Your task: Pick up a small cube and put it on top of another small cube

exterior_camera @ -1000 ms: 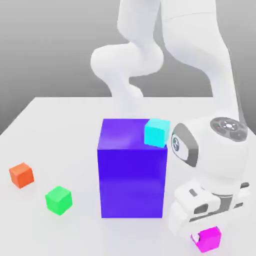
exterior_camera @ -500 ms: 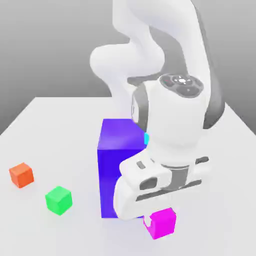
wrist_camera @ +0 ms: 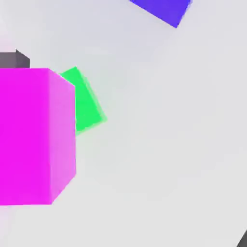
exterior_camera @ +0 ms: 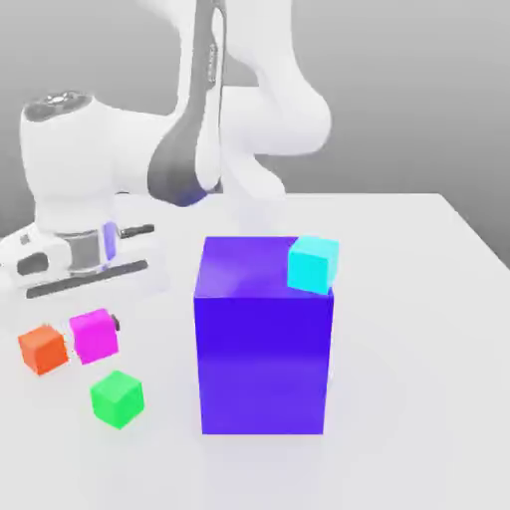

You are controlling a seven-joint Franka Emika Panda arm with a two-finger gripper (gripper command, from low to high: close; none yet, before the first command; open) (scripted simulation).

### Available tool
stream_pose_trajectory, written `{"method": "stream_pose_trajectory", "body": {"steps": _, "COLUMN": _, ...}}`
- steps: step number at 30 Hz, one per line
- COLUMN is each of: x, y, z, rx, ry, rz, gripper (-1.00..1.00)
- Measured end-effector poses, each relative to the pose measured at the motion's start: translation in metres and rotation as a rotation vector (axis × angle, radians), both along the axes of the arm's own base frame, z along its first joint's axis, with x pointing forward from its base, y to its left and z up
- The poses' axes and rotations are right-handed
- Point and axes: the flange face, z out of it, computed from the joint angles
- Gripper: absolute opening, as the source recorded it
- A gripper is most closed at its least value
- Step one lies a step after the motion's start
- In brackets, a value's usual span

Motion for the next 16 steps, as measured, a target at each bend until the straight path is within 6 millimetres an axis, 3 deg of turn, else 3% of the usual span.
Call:
{"method": "stream_pose_trajectory", "body": {"steps": 13, "x": -0.001, "y": 0.001, "z": -0.057, "rx": 0.001, "ry": -0.002, "rz": 0.001, "gripper": -1.0}}
{"method": "stream_pose_trajectory", "body": {"steps": 14, "x": -0.003, "y": 0.001, "z": -0.062, "rx": 0.0, "ry": 0.0, "rz": 0.0, "gripper": 1.0}}
{"method": "stream_pose_trajectory", "body": {"steps": 16, "x": -0.003, "y": 0.001, "z": -0.062, "rx": 0.0, "ry": 0.0, "rz": 0.0, "gripper": 1.0}}
